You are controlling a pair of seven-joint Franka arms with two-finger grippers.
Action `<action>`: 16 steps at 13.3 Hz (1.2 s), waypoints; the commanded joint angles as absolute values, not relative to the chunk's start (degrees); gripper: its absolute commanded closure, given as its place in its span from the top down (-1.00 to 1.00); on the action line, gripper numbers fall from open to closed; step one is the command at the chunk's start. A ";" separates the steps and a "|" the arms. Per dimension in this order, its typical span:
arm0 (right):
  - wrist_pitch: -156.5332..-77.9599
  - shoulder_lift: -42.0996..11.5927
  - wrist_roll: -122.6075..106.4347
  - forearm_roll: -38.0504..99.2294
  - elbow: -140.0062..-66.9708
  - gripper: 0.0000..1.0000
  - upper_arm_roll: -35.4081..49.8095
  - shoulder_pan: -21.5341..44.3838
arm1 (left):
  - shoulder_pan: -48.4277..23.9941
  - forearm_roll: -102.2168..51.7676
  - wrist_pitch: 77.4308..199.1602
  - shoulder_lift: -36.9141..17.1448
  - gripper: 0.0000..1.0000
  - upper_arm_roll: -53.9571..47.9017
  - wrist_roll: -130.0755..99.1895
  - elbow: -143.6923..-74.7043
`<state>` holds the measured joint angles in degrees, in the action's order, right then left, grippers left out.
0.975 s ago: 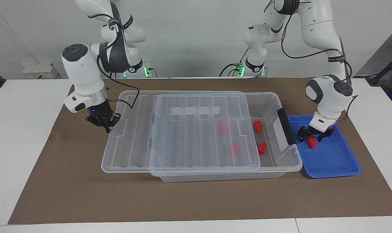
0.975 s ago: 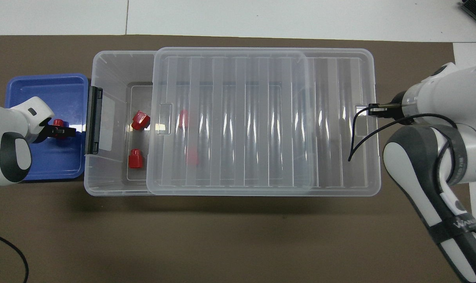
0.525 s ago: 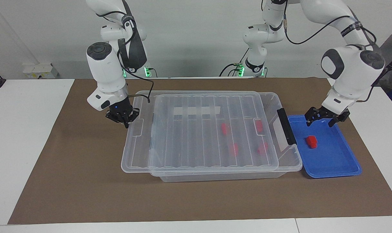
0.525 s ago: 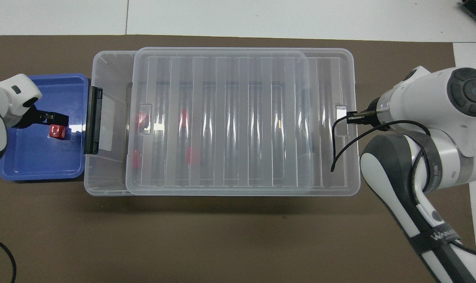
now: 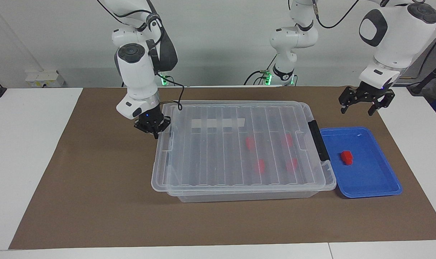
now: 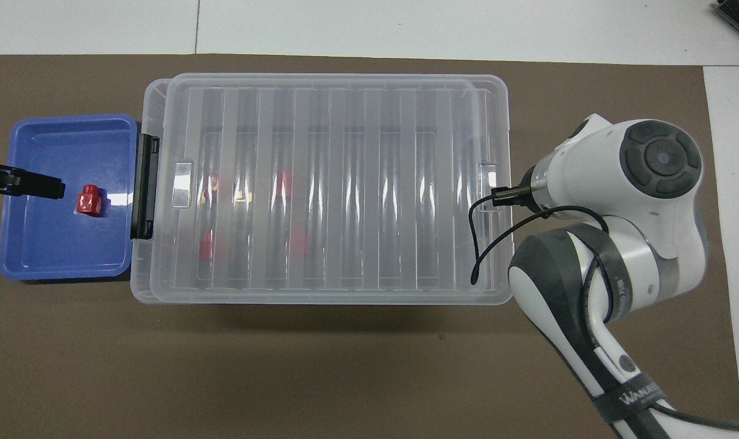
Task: Place red block in blue tray from box
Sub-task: 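Open the left gripper while the right gripper pushes the lid closed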
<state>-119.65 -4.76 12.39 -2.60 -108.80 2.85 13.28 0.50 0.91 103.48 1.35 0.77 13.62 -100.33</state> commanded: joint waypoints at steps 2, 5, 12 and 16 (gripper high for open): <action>-118.48 -3.69 14.41 -2.37 -109.34 -1.00 2.99 14.50 | -2.01 0.97 100.73 1.58 1.00 1.14 13.36 -100.72; -118.30 -3.43 14.41 -2.37 -109.42 -1.00 2.99 14.94 | -2.11 0.97 97.92 -0.35 1.00 0.62 12.75 -99.67; -118.04 -3.43 14.41 -2.37 -109.34 -1.00 3.16 14.94 | -2.11 0.97 98.79 1.05 1.00 0.26 12.75 -99.84; -118.21 -3.43 14.33 -2.37 -109.34 -1.00 3.25 14.94 | -1.32 0.97 98.61 1.93 1.00 0.70 12.74 -100.11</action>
